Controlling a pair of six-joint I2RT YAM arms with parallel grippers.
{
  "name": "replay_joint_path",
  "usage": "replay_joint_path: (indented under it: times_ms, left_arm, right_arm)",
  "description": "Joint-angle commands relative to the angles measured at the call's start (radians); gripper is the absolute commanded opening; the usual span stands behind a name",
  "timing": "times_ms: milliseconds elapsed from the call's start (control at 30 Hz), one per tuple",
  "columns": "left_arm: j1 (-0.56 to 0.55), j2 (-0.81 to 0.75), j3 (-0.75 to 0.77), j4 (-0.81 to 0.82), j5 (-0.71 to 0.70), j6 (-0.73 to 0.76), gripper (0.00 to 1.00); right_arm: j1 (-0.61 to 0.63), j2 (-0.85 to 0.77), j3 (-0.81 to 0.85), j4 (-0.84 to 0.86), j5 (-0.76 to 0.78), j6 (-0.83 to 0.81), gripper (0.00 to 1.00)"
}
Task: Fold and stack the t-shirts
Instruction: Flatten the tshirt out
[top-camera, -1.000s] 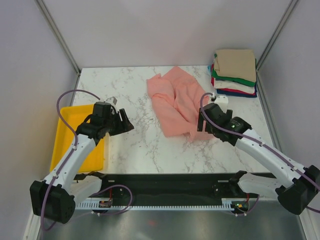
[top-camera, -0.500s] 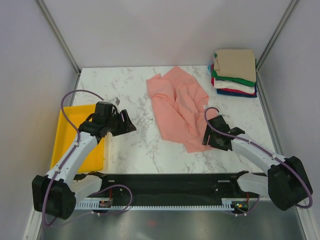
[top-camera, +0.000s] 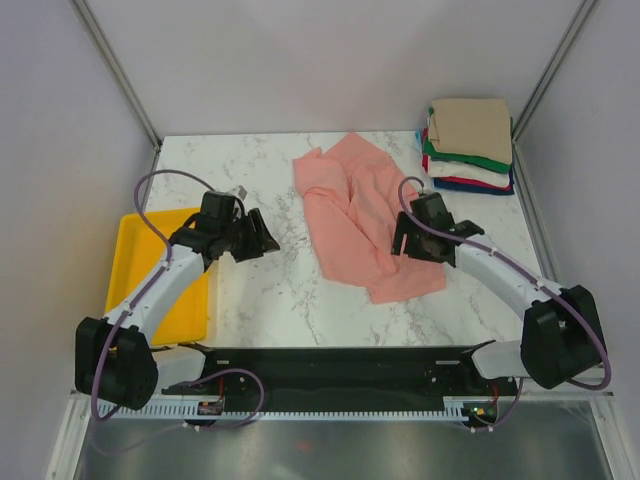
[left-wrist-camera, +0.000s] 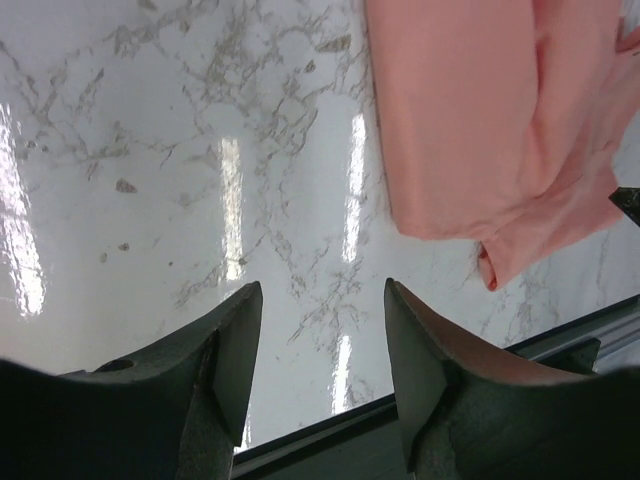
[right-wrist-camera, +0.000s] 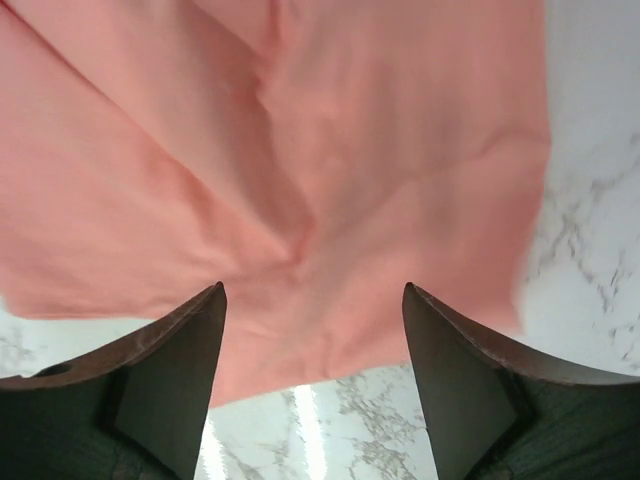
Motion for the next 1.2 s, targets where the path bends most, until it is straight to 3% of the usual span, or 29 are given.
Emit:
replay_joint_path:
  times_ms: [0,100,300,400,433,500,633,800,1000,1133,1167]
  left_arm:
    - [-0.004,-0.016,0.146,-0.010,0.008,0.083,0.59]
    - [-0.004,-0.038,0.204,-0.095,-0.104,0.181,0.60]
    - [-0.004,-0.104,0.147,-0.138,-0.302,0.232,0.60]
    - [-0.004,-0.127,0.121,-0.132,-0.316,0.238,0.60]
    - [-0.004,-0.130,0.121,-0.132,-0.321,0.240,0.61]
    - [-0.004,-0.133,0.123,-0.133,-0.343,0.251,0.61]
    - [-0.004,-0.127,0.129,-0.133,-0.341,0.255,0.61]
    - [-0.002,-0.116,0.140,-0.136,-0.328,0.258,0.61]
    - [-0.002,-0.131,0.137,-0.142,-0.341,0.254,0.61]
    - [-0.002,-0.139,0.138,-0.141,-0.325,0.248,0.61]
    - [-0.002,-0.136,0.140,-0.141,-0.322,0.248,0.61]
  right_arm:
    - [0.003,0.054,0.234,-0.011,0.024,-0.094,0.80]
    - [0.003,0.195,0.413,-0.029,0.036,-0.132,0.87]
    - [0.003,0.569,0.761,-0.055,0.029,-0.157,0.94]
    - [0.006,0.715,0.839,-0.057,-0.037,-0.154,0.83]
    - [0.008,0.761,0.837,-0.055,-0.048,-0.151,0.72]
    - [0.017,0.784,0.789,-0.039,-0.062,-0.147,0.61]
    - [0.049,0.728,0.609,0.030,-0.045,-0.128,0.27]
    - [0.133,0.579,0.340,0.046,-0.073,-0.091,0.02]
    - [0.325,0.204,0.068,-0.101,-0.088,0.029,0.00]
    - [0.328,0.015,0.105,-0.279,-0.041,0.037,0.78]
    - [0.325,-0.001,0.138,-0.302,0.023,0.037,0.85]
